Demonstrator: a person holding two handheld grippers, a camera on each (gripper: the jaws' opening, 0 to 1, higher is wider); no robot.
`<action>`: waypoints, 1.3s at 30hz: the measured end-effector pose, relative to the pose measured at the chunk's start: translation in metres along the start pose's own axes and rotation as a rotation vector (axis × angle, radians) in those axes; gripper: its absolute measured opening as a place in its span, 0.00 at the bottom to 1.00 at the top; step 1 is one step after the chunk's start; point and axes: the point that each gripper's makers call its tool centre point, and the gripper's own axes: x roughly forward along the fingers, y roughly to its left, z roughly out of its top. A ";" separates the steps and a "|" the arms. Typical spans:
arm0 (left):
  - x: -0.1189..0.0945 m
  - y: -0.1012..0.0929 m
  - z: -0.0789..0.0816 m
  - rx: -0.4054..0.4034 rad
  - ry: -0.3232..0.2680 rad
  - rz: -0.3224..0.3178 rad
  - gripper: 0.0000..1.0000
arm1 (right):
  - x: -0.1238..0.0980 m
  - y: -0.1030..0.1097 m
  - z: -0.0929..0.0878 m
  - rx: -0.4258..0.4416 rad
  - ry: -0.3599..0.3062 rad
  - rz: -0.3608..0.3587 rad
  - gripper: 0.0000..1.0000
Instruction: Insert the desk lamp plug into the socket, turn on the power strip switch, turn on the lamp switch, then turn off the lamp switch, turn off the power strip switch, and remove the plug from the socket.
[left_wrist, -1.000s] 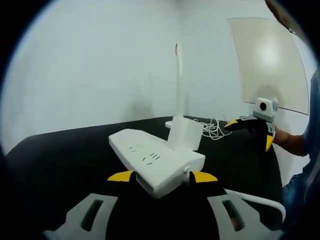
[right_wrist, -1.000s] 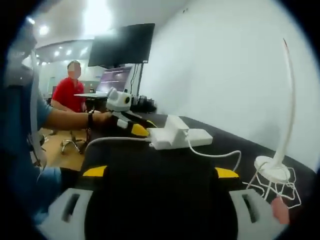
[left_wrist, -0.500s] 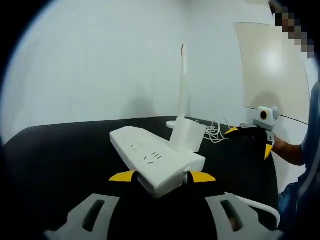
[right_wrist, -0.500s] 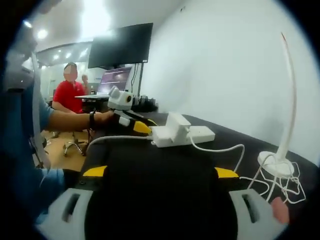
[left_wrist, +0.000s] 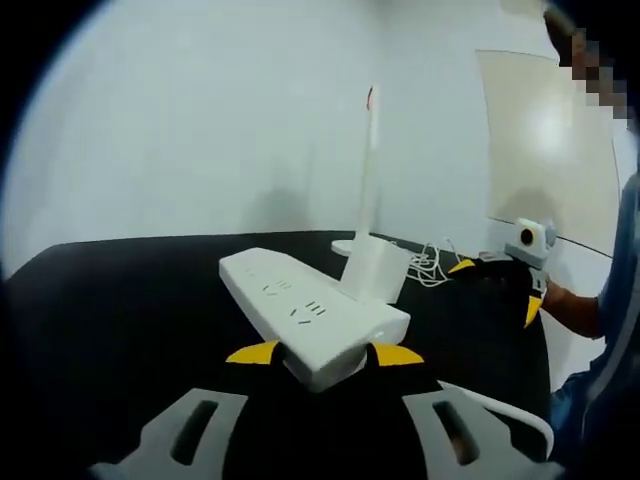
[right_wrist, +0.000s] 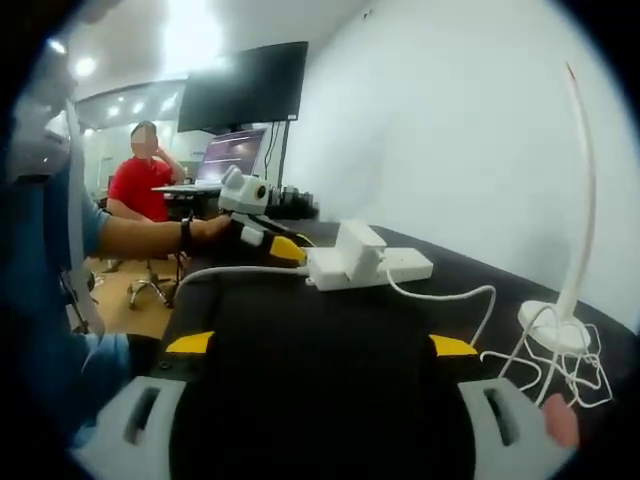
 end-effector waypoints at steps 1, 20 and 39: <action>0.000 0.001 0.000 0.003 -0.001 -0.001 0.31 | 0.000 0.000 0.000 0.002 0.000 0.001 0.83; -0.003 -0.002 0.006 0.073 -0.053 0.005 0.43 | -0.002 0.001 -0.002 0.044 -0.002 0.017 0.82; 0.000 -0.012 0.007 0.109 -0.065 0.014 0.50 | -0.003 -0.004 -0.011 0.060 0.029 0.013 0.81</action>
